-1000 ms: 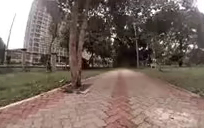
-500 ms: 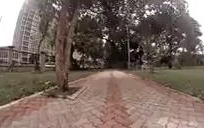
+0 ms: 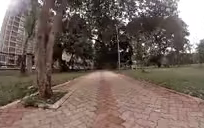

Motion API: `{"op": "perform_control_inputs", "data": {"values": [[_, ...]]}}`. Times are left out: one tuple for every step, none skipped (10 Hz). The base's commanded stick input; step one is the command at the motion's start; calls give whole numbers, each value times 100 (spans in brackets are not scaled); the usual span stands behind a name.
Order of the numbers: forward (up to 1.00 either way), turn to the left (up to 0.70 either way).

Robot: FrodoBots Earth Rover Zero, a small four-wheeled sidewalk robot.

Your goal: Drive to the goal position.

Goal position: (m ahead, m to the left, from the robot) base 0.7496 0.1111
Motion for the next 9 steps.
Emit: {"op": "perform_control_inputs", "data": {"values": [[70, -7], [70, -1], [70, 0], [70, 0], [70, 0], [70, 0], [70, 0], [70, 0], [70, 0]]}}
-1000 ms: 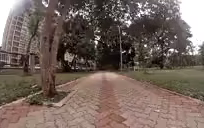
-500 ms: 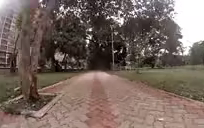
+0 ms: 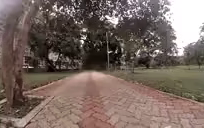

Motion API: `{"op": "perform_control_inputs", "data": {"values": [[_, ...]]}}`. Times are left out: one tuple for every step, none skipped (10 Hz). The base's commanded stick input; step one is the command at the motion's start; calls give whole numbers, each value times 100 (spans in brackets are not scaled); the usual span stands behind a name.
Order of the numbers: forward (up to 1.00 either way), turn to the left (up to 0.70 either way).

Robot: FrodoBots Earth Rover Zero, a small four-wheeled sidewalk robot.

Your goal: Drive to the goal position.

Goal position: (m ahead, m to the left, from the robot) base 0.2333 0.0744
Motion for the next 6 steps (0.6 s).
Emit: {"op": "perform_control_inputs", "data": {"values": [[70, 0], [70, 0], [70, 0], [70, 0], [70, 0], [70, 0]]}}
